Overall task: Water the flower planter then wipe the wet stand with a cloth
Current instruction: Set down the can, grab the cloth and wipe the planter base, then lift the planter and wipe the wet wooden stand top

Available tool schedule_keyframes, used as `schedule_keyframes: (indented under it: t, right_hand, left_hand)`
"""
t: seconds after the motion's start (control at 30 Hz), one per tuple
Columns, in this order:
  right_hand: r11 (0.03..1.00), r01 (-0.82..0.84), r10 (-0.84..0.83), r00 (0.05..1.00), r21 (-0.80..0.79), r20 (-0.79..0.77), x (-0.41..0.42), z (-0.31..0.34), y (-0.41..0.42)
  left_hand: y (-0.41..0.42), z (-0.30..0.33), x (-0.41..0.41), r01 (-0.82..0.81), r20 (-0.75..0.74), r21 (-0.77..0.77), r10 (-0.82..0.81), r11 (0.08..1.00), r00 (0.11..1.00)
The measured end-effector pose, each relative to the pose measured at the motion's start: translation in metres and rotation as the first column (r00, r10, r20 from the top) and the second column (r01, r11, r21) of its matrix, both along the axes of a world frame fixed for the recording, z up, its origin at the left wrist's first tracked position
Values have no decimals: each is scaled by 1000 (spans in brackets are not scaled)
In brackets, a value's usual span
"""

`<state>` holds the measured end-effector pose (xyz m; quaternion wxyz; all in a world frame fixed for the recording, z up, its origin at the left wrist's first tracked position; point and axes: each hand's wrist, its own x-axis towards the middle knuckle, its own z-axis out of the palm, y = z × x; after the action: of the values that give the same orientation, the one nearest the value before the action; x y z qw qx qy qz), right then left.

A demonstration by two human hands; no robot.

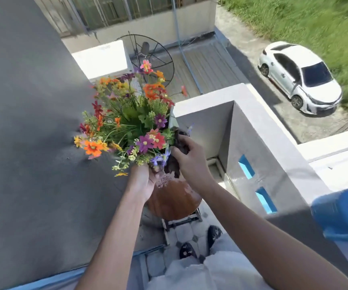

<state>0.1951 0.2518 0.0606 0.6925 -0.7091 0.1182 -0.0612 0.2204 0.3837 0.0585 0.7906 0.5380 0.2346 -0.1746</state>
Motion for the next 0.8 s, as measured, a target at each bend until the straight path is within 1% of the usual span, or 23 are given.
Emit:
schedule_keyframes:
  t: [0.03, 0.1, 0.2, 0.27, 0.33, 0.43, 0.53, 0.6, 0.63, 0.73, 0.8]
  right_hand:
    - [1000, 12, -12, 1000, -12, 9, 6, -2, -1]
    - [994, 63, -63, 998, -93, 4, 25, -17, -5]
    - [985, 108, -121, 988, -133, -94, 51, -57, -15]
    - [981, 80, -110, 980, -175, -167, 58, -87, -20]
    - [975, 6, -58, 971, -220, -233, 57, -116, -20]
    - [935, -174, 51, 927, -308, -371, 48, -156, -9]
    - [869, -377, 216, 872, -321, -439, 36, -190, 17]
    - [791, -514, 347, 824, -332, -448, 31, -210, 39]
    - [734, -585, 410, 787, -344, -461, 28, -221, 50]
    - [493, -767, 563, 641, -411, -521, 19, -252, 80]
    - [318, -819, 623, 560, -478, -546, 10, -272, 92]
  left_hand:
    - [0, -2, 3, 9, -9, -7, -9, 1000, 1000]
    - [1, -6, 11, 33, -25, -3, -33, 999, 999]
    - [1, -16, 20, 50, -37, 5, -50, 999, 998]
    - [0, -21, 28, 48, -39, -12, -48, 999, 998]
    - [0, -26, 39, 42, -19, -39, -43, 998, 999]
    - [2, -37, 58, 16, 31, -53, -15, 998, 999]
    - [12, -51, 79, -31, 39, 55, 28, 998, 999]
    - [18, -58, 88, -37, 68, 131, 28, 991, 997]
    - [20, -60, 90, -42, 85, 161, 29, 986, 996]
    - [23, -63, 91, -71, 108, 190, 51, 979, 993]
    - [24, -66, 91, -85, 101, 177, 68, 981, 993]
